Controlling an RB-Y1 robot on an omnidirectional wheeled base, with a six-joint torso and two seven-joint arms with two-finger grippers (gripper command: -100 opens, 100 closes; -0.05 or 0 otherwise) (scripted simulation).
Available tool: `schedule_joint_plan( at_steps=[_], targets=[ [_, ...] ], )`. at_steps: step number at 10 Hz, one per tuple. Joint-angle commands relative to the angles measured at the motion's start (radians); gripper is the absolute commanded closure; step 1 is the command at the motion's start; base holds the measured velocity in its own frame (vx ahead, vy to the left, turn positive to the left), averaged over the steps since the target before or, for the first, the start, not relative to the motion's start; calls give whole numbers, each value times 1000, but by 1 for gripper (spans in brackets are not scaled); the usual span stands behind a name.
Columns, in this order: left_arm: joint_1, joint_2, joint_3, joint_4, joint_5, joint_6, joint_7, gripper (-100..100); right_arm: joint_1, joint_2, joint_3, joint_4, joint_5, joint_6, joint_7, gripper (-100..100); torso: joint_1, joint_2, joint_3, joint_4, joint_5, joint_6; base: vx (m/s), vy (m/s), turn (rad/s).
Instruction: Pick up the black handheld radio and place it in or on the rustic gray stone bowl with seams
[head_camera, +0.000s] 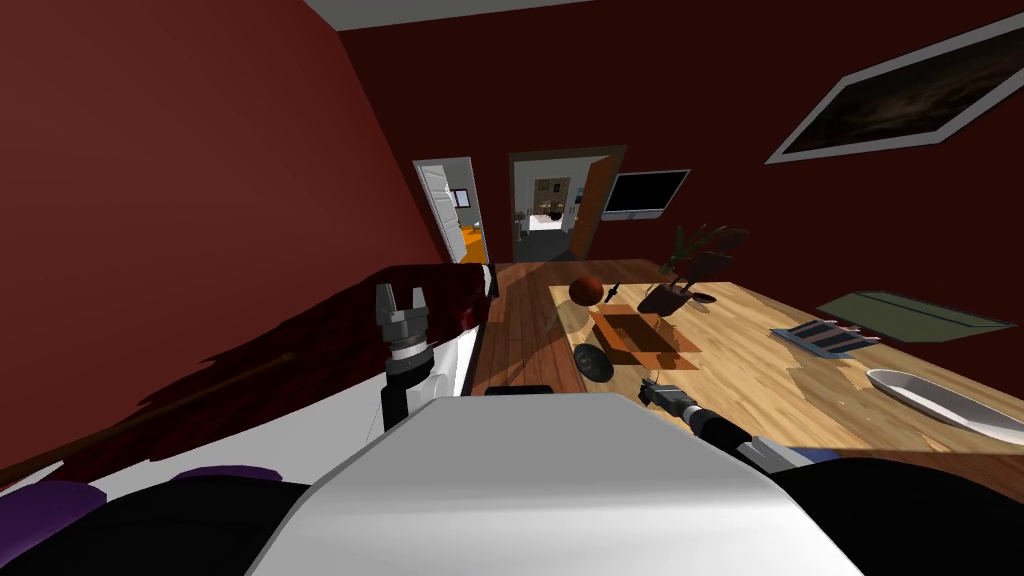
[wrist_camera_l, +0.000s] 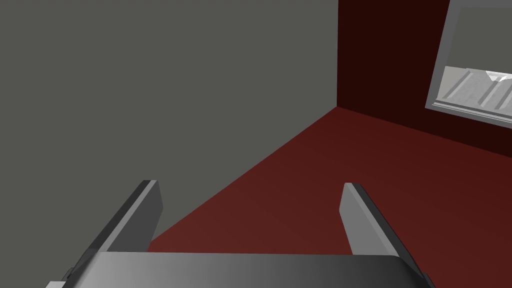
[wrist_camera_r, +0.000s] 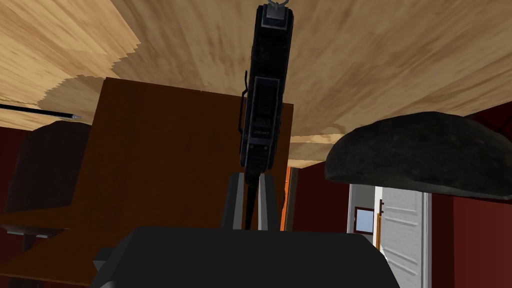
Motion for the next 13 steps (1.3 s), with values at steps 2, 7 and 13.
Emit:
schedule_joint_plan(
  at_steps=[2,7,13],
  targets=[
    [0,0,0,0,0,0,0,0,3,-2,-1,-1,0,-2,-3,0,0,0,0,0,0,-2,-4,11,-23],
    [0,0,0,0,0,0,0,0,26,-105,-69,-56,15,23,-46,100,9,2,1,1,3,-1,-27,105,-200],
    [0,0,0,0,0,0,0,0,93,-216,-147,-139,11,29,-101,100,9,-4,-2,0,3,-3,31,114,-86]
  ],
)
